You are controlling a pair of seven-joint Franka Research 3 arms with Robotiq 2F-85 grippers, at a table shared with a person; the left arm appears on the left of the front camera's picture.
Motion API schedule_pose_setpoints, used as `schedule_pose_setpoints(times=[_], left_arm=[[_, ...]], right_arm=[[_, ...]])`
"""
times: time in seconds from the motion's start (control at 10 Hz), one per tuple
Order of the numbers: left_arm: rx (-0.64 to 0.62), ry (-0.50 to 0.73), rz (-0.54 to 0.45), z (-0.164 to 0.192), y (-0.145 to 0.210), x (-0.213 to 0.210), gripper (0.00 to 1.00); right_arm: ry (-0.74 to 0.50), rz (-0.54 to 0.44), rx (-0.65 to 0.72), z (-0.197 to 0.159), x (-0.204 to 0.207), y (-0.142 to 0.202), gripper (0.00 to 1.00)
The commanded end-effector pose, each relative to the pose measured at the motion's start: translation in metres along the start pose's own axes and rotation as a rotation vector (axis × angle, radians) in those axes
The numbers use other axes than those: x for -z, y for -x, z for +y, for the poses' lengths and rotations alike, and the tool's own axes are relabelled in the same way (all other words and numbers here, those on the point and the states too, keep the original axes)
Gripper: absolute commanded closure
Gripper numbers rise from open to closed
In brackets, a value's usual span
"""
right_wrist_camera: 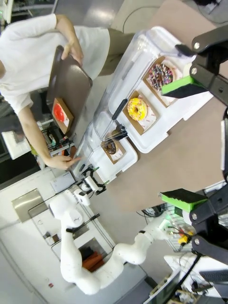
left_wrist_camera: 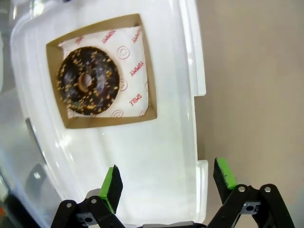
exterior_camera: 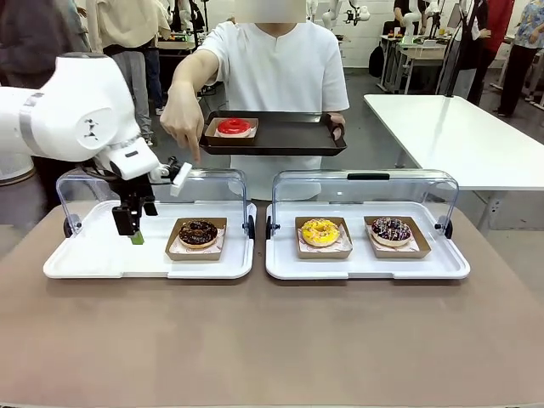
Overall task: Provide the desired donut to the person.
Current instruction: Pick up and lift the Paper togo box containing the Donut pointed at by the person.
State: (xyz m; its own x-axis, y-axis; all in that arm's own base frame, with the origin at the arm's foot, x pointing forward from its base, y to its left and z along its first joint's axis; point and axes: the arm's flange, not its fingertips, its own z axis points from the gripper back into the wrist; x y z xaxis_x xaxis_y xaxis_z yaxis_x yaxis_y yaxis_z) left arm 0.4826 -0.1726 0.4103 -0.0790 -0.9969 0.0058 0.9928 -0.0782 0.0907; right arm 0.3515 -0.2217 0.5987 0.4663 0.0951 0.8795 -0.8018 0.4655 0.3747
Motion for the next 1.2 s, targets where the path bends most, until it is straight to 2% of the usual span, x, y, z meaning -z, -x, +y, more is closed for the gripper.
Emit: schedule_pose_setpoints(times=[0.0, 0.2, 0.7, 1.1], left_arm=[[0.088, 0.003, 0.088, 0.004, -0.026, 0.013, 0.0], [0.125, 0.025, 0.136, 0.006, -0.043, 0.032, 0.0], [0.108, 0.003, 0.046, 0.014, -0.05, 0.064, 0.0], [0.082, -0.018, 0.08, 0.004, -0.049, 0.074, 0.0]], right_arm=[[-0.002, -0.006, -0.001, 0.001, 0.001, -0.001, 0.0], [-0.002, -0.006, -0.001, 0.001, 0.001, -0.001, 0.0], [-0.002, -0.006, -0.001, 0.001, 0.001, -0.001, 0.0], [-0.002, -0.006, -0.001, 0.001, 0.001, -0.001, 0.0]])
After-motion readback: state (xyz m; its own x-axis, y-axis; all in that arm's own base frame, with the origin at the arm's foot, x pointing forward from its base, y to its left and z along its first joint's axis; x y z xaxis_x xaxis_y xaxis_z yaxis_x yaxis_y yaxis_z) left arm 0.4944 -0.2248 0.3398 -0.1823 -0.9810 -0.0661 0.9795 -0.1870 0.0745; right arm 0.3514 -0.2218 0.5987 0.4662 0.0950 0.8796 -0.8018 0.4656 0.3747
